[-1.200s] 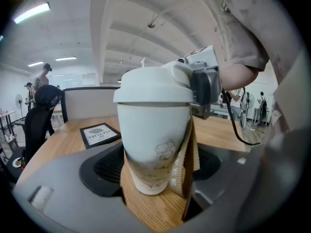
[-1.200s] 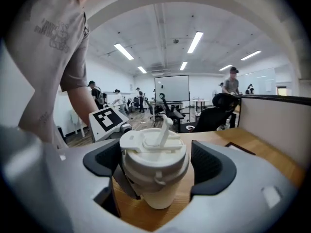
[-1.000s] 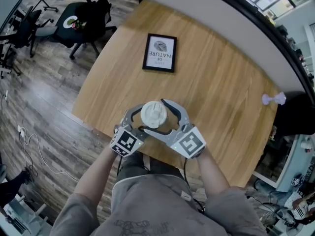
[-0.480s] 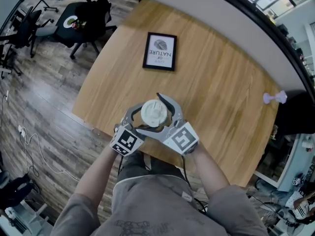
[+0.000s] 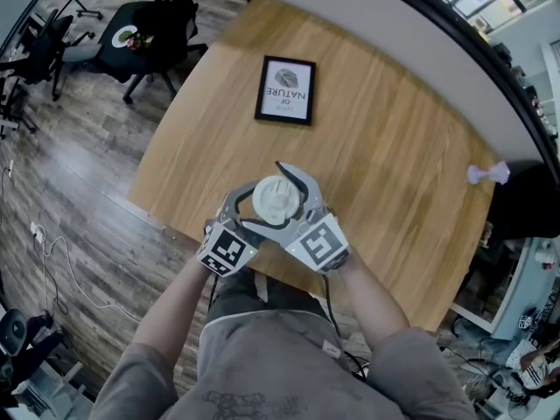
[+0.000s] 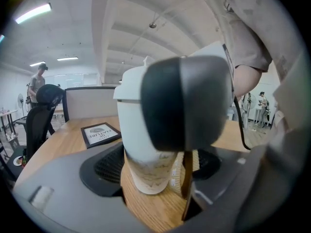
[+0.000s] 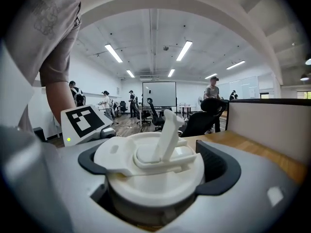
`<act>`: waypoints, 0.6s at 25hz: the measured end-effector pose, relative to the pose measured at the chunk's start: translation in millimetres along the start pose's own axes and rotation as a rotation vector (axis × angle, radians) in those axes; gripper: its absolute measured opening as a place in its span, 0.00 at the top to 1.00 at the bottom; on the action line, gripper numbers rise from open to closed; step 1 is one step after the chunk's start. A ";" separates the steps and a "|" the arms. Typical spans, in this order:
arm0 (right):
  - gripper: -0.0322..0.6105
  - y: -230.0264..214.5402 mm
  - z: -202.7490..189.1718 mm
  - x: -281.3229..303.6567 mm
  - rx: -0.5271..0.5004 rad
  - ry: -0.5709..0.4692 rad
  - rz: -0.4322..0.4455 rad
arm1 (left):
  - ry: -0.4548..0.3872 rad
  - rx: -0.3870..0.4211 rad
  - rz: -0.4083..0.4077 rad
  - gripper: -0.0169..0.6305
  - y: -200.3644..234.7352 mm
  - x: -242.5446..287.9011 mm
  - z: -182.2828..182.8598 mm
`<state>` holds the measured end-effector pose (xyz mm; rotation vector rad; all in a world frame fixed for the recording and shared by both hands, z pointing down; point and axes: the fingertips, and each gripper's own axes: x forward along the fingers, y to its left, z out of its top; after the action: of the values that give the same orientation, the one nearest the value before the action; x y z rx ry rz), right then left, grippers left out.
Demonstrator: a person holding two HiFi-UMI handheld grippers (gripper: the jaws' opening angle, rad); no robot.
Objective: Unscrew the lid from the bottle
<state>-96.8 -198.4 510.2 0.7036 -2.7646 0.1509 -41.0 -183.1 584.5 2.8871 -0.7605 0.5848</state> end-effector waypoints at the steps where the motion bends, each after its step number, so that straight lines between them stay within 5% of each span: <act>1: 0.13 -1.3 0.9 -0.1 0.018 0.004 -0.005 | 0.001 -0.001 0.000 0.42 -0.1 0.1 -0.2; 15: 0.14 -17.9 41.2 -27.6 0.088 0.002 -0.106 | 0.135 -0.067 0.014 0.41 -1.0 -14.8 -20.0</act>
<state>-75.1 -208.6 463.3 0.8692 -2.7253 0.2527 -59.1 -171.7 597.2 2.7512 -0.7664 0.7322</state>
